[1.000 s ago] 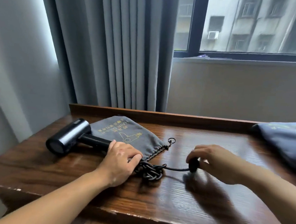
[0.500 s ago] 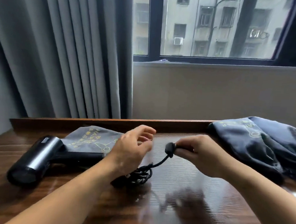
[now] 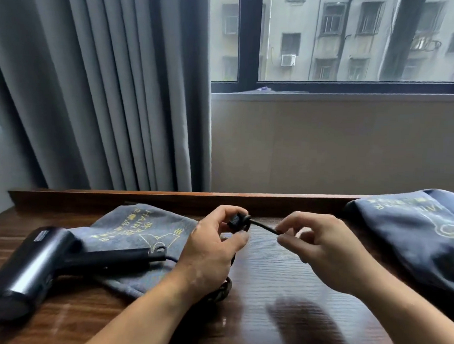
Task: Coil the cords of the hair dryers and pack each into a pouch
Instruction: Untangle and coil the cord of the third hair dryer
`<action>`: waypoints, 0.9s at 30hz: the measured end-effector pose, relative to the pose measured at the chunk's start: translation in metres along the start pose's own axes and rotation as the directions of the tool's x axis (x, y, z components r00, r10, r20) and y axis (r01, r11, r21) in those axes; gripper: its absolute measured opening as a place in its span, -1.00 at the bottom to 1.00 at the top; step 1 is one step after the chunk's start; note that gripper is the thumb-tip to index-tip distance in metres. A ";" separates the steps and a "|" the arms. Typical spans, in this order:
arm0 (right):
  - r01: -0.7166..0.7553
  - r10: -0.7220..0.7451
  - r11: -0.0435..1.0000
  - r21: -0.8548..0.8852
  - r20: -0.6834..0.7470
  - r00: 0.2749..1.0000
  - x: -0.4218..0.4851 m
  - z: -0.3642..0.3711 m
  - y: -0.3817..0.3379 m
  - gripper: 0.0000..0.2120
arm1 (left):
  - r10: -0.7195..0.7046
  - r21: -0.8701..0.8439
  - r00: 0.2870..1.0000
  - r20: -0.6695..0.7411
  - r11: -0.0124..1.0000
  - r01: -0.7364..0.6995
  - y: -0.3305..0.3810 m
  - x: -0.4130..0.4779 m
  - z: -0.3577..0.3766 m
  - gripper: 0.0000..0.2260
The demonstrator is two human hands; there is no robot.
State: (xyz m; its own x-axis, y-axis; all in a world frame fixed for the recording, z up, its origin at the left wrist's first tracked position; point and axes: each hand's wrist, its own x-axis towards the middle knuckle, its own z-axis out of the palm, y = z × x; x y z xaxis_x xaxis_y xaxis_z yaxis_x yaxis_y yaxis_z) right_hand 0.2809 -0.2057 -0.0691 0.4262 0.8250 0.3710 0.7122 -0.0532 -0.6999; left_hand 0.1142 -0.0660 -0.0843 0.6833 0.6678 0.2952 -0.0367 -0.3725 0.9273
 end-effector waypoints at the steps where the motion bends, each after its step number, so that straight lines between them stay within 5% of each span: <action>1: 0.028 -0.030 0.998 -0.047 -0.035 0.999 -0.003 0.001 -0.001 -0.89 | 0.026 0.061 1.000 0.003 0.998 -0.026 0.001 -0.002 -0.001 -0.75; 4: 0.065 -0.076 0.991 -0.120 -0.086 0.993 -0.011 -0.001 -0.004 -0.89 | 0.092 0.156 0.995 0.032 0.983 -0.096 0.005 -0.009 0.000 -0.73; 11: -0.028 0.032 0.998 0.058 -0.073 0.997 -0.020 0.022 -0.019 -0.72 | 0.232 0.247 0.956 0.179 0.930 -0.272 0.003 -0.021 0.021 -0.75; 15: -0.108 0.109 0.970 0.218 0.009 0.994 -0.018 0.022 -0.021 -0.68 | 0.111 0.082 0.961 0.252 0.987 -0.136 0.002 -0.018 0.008 -0.69; 19: -0.151 0.110 0.922 0.356 0.132 0.985 -0.017 0.006 -0.015 -0.69 | 0.013 -0.192 0.989 0.146 0.981 0.015 0.001 -0.015 0.005 -0.80; 23: -0.114 0.120 0.887 0.447 0.016 0.993 -0.017 0.000 -0.012 -0.72 | -0.068 -0.346 0.997 0.022 0.936 0.071 -0.003 -0.011 0.002 -0.82; 27: -0.035 0.079 0.890 0.454 -0.078 0.994 -0.018 0.003 -0.018 -0.87 | -0.144 -0.520 0.989 0.045 0.842 0.146 0.002 -0.014 0.001 -0.79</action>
State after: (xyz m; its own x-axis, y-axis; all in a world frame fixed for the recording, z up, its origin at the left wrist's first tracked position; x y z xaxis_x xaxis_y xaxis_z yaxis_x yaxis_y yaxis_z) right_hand 0.2583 -0.2177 -0.0652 0.5237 0.7716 0.3610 0.3659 0.1789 -0.9133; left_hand 0.1055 -0.0763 -0.0870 0.7139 0.6844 0.1483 -0.3101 0.1191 0.9432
